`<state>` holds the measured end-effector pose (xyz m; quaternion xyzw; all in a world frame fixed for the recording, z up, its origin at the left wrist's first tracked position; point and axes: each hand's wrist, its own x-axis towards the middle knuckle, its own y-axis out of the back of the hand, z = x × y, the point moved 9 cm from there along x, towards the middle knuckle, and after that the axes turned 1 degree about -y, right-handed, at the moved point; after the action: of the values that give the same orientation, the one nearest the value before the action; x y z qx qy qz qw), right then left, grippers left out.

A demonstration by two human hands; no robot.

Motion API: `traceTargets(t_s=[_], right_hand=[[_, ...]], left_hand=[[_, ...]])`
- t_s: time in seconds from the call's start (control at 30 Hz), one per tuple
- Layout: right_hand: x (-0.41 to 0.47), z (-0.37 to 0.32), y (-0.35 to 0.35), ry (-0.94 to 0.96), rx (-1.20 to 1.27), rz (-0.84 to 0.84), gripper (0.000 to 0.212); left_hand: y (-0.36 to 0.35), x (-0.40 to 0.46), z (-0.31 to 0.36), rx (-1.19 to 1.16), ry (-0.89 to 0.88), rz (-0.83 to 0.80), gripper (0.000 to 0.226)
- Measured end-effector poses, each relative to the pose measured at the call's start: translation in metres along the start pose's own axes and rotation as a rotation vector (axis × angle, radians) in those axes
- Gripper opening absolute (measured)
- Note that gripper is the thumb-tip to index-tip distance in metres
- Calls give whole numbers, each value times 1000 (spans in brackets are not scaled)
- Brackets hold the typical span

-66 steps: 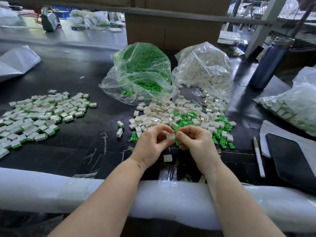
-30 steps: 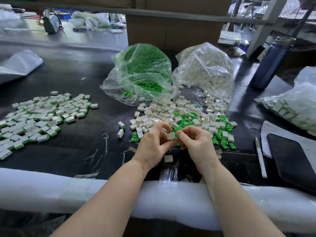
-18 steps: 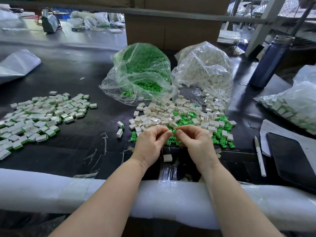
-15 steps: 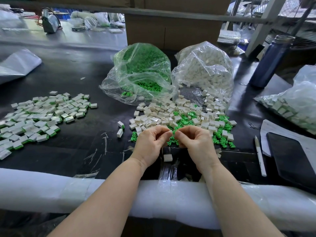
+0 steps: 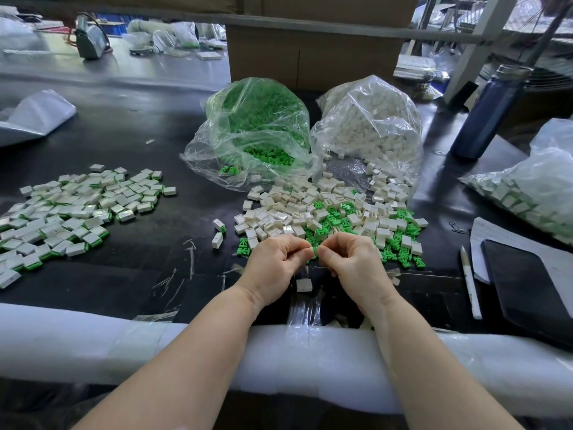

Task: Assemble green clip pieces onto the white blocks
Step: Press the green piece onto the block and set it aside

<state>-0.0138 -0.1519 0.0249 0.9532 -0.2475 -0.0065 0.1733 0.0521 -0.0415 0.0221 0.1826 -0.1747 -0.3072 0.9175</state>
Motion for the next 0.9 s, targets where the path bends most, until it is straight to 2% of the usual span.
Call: traceTargets(t_s=[0.23,0.47,0.63,0.9], right_hand=[[0,-2,4,6,149,88,8],[0,-1,7,19,194,105,13],[2,-1,5,20,263,57,15],[1,0,5,9,196,72,12]], left_hand=[[4,1,4,-119,2,63,8],[1,1,1,-73,-5,49,30],[7,2,1,-128,1,88,4],[4,1,4,-100,16,35,8]])
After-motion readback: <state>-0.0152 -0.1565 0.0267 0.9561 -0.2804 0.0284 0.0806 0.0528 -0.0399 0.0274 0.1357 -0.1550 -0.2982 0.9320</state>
